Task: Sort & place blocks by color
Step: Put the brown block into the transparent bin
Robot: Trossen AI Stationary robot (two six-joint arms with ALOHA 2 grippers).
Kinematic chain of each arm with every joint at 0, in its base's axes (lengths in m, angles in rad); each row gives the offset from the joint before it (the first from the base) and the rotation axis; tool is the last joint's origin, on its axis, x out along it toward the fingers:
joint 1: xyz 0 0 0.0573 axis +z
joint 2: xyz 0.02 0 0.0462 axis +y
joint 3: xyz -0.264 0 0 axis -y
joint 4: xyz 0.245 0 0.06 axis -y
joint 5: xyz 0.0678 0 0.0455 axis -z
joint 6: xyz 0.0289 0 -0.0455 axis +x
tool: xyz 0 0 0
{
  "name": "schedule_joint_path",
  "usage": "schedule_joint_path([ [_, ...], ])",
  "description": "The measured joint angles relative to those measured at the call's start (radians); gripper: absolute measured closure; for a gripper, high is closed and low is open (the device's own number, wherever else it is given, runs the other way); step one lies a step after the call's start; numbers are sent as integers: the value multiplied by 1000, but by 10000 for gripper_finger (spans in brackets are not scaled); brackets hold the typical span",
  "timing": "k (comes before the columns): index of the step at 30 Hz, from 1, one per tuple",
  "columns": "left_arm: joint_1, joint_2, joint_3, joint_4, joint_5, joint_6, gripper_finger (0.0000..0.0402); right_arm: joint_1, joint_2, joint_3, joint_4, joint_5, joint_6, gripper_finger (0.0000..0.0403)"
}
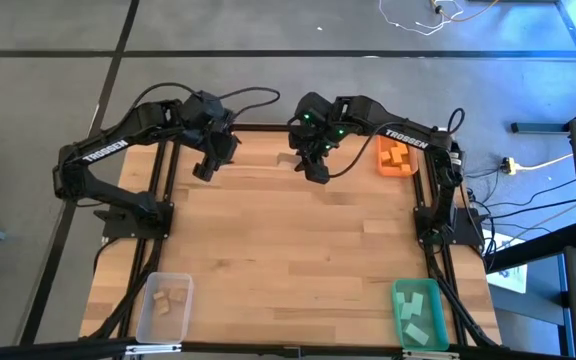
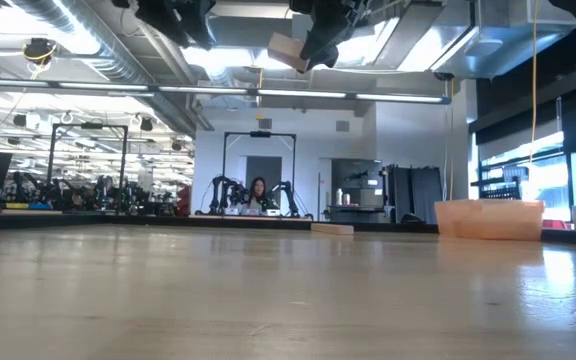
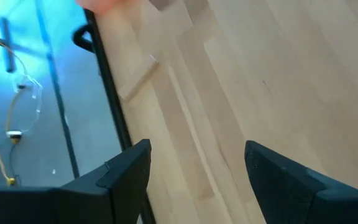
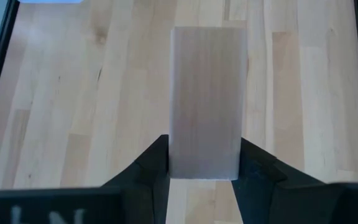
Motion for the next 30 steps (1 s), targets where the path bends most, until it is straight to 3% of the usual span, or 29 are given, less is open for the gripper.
schedule_joint_path([
  [4,-6,4,0,49,23,-26,153,0,0,0,0,-6,0,275],
  [18,-78,10,0,282,100,-47,153,-17,0,0,67,-235,-12,275],
  [21,-109,18,0,294,92,10,153,-26,0,0,95,-307,-5,275],
  [30,-198,77,0,360,28,158,154,-27,0,0,110,-309,2,275],
])
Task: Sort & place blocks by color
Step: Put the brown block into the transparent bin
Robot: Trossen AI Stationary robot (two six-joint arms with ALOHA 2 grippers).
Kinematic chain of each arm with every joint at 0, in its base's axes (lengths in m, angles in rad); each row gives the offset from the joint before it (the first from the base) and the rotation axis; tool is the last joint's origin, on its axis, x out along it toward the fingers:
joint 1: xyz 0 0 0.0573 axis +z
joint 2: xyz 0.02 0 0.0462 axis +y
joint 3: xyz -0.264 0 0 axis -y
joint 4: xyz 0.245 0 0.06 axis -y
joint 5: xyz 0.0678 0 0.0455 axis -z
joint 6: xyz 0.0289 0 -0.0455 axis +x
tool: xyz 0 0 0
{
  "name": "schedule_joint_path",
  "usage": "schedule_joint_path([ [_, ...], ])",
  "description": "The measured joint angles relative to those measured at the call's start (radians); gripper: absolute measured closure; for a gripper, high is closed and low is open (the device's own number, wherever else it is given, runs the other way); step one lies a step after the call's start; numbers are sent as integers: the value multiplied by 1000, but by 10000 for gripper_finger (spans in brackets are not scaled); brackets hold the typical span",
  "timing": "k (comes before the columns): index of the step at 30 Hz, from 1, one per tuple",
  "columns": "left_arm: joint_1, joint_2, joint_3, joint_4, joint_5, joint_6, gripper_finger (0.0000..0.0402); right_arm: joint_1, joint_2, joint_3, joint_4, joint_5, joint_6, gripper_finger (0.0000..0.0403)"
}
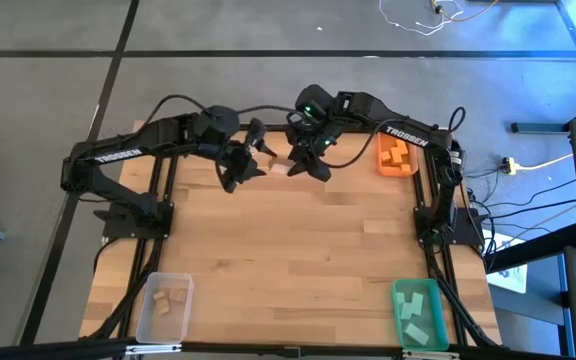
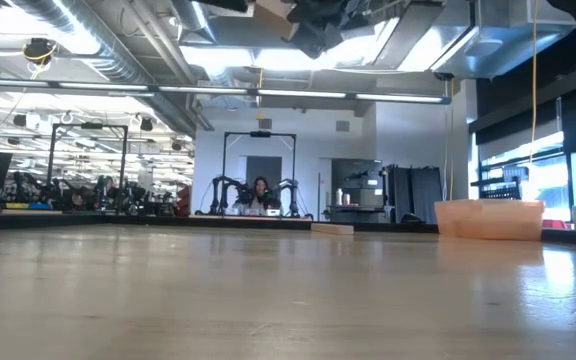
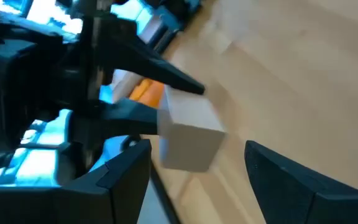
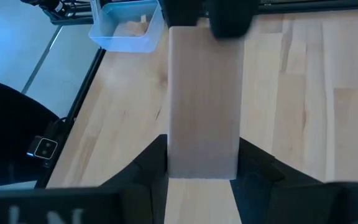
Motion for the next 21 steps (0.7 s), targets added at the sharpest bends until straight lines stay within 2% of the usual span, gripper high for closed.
schedule_joint_path([
  [5,-23,46,-1,72,-80,2,154,0,0,0,-1,2,-1,275],
  [14,-53,114,3,117,-163,2,156,0,0,0,-2,2,-2,275],
  [19,-88,132,1,125,-274,-18,180,-1,0,-2,-11,10,-2,275],
  [21,-96,134,1,122,-270,-15,190,-1,1,-2,-8,9,-3,275],
])
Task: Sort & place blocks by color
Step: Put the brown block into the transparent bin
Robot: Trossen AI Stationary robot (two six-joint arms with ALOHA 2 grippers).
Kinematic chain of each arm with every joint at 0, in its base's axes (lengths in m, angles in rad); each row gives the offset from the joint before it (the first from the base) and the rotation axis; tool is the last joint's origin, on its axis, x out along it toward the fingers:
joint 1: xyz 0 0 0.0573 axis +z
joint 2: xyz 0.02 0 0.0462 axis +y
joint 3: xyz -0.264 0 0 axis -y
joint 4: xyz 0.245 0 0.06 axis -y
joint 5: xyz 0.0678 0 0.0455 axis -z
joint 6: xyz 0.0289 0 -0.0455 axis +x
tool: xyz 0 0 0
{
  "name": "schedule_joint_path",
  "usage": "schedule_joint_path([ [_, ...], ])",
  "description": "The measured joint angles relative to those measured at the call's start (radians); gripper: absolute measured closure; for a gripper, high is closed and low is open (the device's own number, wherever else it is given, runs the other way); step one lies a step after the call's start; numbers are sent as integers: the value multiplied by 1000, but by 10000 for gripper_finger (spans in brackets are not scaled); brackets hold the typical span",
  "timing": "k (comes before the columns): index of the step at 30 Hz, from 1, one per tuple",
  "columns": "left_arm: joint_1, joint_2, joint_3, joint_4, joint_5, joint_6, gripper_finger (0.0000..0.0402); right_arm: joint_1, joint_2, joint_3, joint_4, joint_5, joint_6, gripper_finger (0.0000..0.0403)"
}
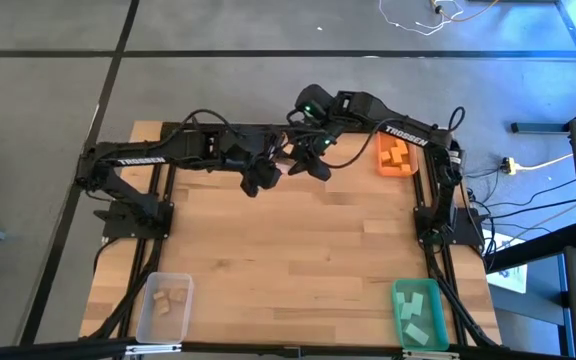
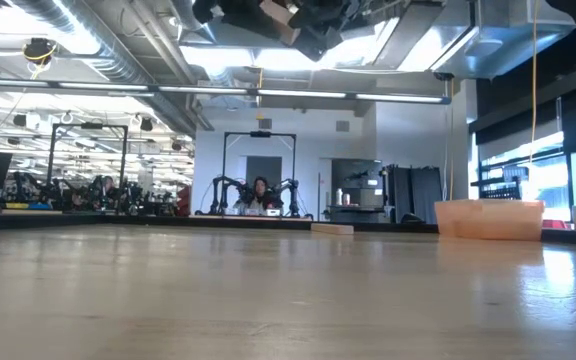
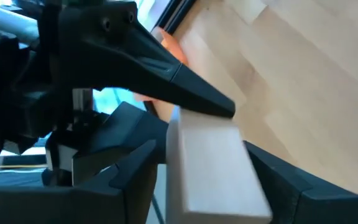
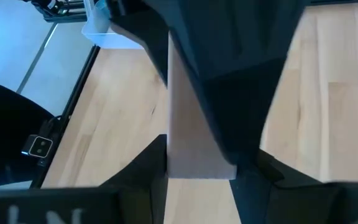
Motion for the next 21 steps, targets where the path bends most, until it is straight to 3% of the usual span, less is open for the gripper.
schedule_joint_path([
  [21,-20,12,0,-3,-17,-65,196,1,1,0,-7,-5,1,275],
])
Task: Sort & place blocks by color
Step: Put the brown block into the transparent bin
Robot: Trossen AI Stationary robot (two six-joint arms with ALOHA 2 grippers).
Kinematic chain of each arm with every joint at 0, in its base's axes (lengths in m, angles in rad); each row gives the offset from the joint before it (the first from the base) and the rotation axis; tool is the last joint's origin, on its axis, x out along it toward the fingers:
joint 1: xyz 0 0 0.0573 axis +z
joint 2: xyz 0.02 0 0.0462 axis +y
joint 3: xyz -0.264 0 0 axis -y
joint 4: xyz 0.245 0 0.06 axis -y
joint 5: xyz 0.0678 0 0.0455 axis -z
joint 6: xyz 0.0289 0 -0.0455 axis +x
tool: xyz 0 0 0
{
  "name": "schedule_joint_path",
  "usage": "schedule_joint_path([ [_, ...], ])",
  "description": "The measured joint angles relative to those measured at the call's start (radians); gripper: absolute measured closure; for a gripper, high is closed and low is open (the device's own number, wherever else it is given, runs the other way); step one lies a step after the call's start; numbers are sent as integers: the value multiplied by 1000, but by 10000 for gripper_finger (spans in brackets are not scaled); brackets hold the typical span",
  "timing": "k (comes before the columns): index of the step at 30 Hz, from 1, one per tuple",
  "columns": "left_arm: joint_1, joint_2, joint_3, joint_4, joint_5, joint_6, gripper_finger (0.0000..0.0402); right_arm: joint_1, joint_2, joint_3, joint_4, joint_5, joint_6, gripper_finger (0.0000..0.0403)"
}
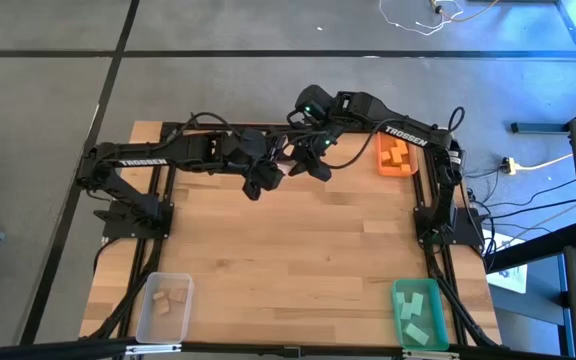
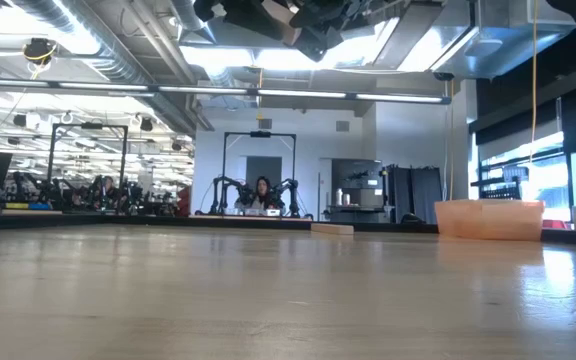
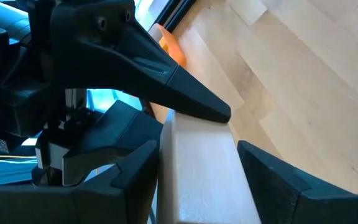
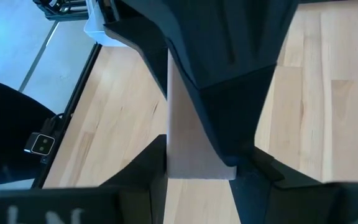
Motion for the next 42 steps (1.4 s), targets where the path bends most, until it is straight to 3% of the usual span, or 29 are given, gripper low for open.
schedule_joint_path([
  [5,0,0,0,0,-4,3,208,0,0,0,2,0,0,275],
  [11,-13,0,0,-1,-48,24,270,-1,0,0,1,-14,3,275],
  [22,-27,0,-1,-25,-72,11,271,0,0,1,-4,-8,4,275],
  [24,-27,0,-1,-45,-74,0,271,-1,0,1,-3,-4,3,260],
  [32,-21,2,-5,-204,-78,-147,279,-32,-4,5,-19,5,2,163],
  [37,-21,-20,-4,-409,-52,-317,279,-70,-4,5,-42,4,4,154],
  [42,-21,-43,-3,-685,124,-581,279,-96,-4,5,-51,2,2,155],
])
